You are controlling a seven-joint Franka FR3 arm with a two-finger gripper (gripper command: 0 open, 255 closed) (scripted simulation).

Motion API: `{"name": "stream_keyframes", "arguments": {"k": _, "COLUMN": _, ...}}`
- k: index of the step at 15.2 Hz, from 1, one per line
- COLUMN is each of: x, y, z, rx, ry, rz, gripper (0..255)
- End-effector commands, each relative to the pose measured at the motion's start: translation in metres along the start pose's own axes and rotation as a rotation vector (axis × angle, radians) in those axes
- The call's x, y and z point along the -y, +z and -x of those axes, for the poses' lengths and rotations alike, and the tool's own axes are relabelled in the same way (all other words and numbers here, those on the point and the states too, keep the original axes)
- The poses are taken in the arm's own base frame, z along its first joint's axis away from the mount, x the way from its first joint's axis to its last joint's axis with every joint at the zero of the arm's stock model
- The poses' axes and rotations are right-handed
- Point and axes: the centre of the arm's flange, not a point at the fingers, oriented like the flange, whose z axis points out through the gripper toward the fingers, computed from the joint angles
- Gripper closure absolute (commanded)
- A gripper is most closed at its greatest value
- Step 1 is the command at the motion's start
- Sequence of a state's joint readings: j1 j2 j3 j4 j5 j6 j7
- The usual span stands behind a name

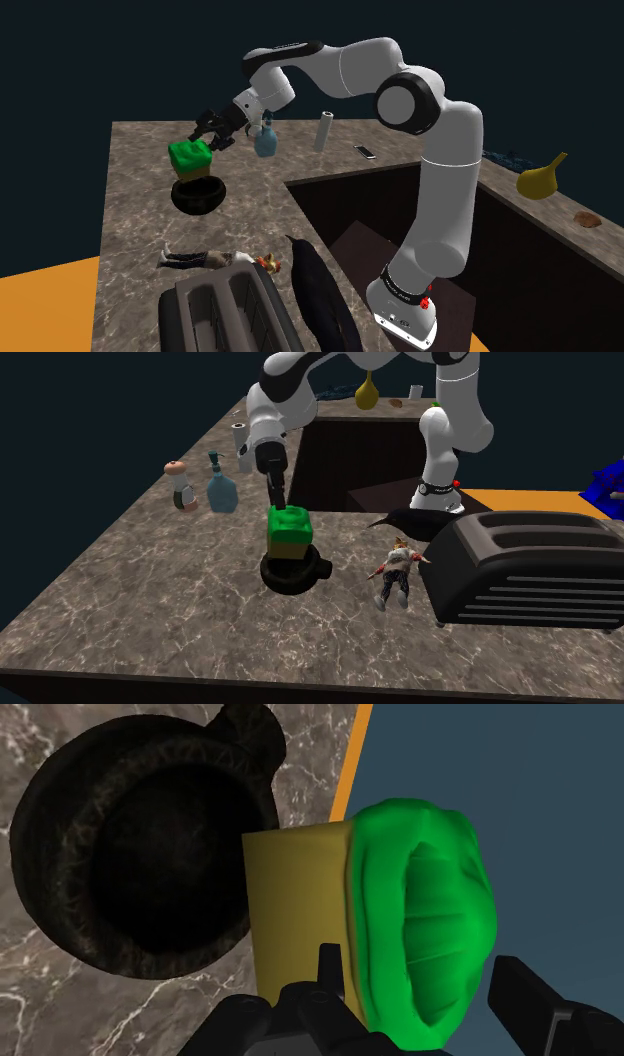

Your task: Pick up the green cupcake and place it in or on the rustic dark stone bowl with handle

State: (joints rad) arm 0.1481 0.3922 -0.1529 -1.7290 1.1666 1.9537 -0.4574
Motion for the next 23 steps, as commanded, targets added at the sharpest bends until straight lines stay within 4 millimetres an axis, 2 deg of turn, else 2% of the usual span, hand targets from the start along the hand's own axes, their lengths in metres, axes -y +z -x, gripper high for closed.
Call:
{"name": "stream_keyframes", "arguments": {"k": 1, "x": -0.009, "y": 0.006, "z": 0.000, "rx": -0.001, "ry": -0.001, "rz": -0.001, "gripper": 255}}
{"name": "stream_keyframes", "arguments": {"k": 10, "x": -0.047, "y": 0.031, "z": 0.001, "rx": -0.001, "ry": -0.001, "rz": -0.001, "gripper": 255}}
{"name": "stream_keyframes", "arguments": {"k": 18, "x": -0.047, "y": 0.031, "z": 0.001, "rx": -0.001, "ry": -0.001, "rz": -0.001, "gripper": 255}}
{"name": "stream_keyframes", "arguments": {"k": 19, "x": -0.047, "y": 0.031, "z": 0.001, "rx": -0.001, "ry": -0.001, "rz": -0.001, "gripper": 0}}
{"name": "stream_keyframes", "arguments": {"k": 23, "x": -0.047, "y": 0.031, "z": 0.001, "rx": -0.001, "ry": -0.001, "rz": -0.001, "gripper": 0}}
